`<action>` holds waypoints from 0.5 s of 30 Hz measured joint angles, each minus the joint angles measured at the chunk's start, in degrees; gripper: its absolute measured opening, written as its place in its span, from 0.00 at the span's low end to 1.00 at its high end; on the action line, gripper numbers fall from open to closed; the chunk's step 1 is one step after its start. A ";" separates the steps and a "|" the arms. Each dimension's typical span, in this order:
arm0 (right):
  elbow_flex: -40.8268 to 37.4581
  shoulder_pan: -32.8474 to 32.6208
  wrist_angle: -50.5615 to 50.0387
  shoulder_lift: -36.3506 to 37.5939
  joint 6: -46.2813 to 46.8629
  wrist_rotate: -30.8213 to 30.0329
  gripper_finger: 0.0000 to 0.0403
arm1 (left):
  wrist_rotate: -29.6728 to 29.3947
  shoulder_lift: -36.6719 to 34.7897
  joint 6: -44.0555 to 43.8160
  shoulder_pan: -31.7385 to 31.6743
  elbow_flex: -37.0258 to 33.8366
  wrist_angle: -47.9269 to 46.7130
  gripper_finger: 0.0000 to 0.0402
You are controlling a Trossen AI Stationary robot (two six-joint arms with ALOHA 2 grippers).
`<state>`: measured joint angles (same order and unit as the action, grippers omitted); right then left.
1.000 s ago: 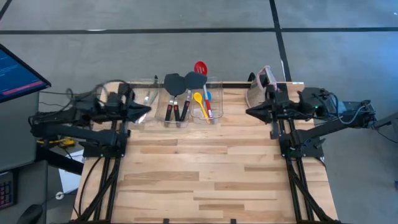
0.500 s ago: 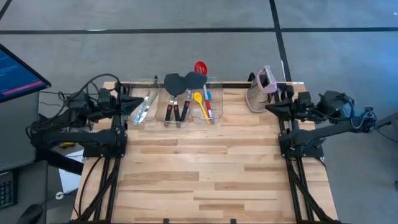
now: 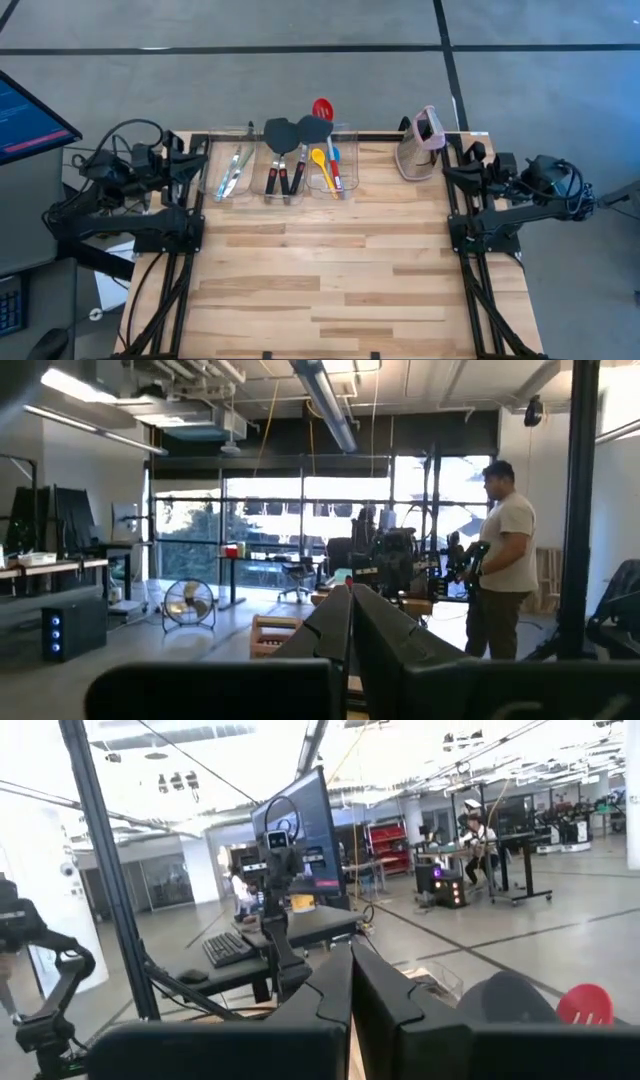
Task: Pick & Place Kitchen Items
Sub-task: Return to Home Position
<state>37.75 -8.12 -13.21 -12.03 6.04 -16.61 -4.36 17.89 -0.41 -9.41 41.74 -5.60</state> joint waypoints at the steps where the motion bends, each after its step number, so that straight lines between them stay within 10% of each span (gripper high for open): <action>1: -0.38 0.00 0.02 0.73 0.01 0.00 0.00 | 0.00 -0.63 -0.03 0.00 -0.52 0.05 0.00; 15: -7.66 0.00 -0.77 11.81 1.34 0.19 0.00 | -0.73 -7.36 -7.38 0.00 -11.99 1.80 0.00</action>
<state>30.09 -8.12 -13.98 -0.23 7.38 -16.43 -5.09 10.52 -7.78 -9.41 29.75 -3.81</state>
